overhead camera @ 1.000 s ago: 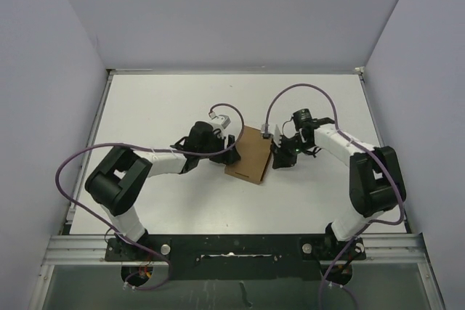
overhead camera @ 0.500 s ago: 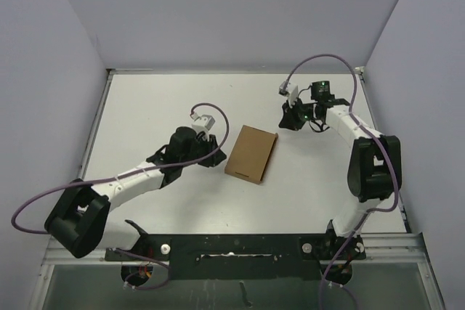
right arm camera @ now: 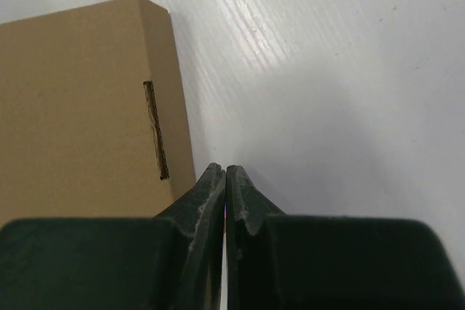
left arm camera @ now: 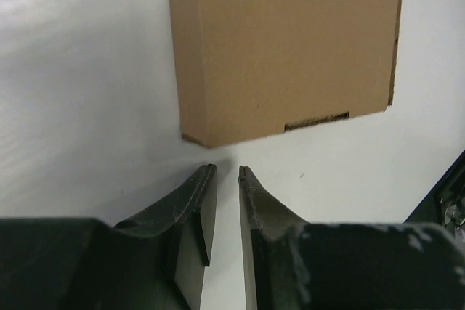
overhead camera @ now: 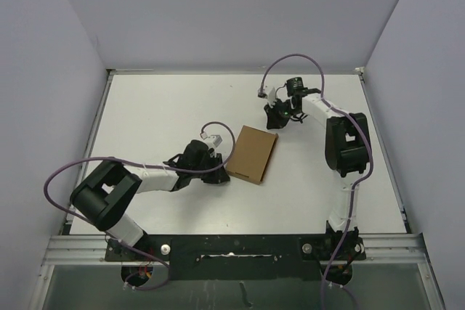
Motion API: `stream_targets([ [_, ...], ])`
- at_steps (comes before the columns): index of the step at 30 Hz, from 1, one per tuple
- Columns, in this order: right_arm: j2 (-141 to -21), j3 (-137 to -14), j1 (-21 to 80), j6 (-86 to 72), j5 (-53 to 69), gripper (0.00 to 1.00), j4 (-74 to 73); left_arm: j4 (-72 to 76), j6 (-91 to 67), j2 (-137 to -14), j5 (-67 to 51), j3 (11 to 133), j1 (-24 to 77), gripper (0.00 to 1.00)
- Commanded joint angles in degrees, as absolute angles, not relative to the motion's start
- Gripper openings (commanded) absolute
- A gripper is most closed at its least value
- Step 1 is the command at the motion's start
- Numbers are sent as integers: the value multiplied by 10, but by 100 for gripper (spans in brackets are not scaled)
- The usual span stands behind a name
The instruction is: Fold the paper box
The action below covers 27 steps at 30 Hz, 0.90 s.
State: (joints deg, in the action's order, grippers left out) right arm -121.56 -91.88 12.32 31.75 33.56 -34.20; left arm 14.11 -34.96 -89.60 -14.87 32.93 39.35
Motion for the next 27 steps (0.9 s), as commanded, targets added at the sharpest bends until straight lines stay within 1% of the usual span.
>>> stream_targets([
  [1, -1187, -909, 118, 354, 354, 0, -362, 193, -349, -936, -154, 377, 393, 19],
  [9, -1122, -826, 121, 395, 372, 0, -381, 151, -309, -964, -130, 415, 362, 21],
  [15, -1049, -734, 124, 419, 376, 0, -392, 130, -262, -977, -150, 447, 318, 24],
  [20, -999, -660, 136, 445, 387, 0, -405, 124, -222, -1011, -200, 503, 293, 29],
  [27, -959, -626, 136, 474, 402, 0, -436, 90, -185, -1028, -222, 545, 283, 37],
])
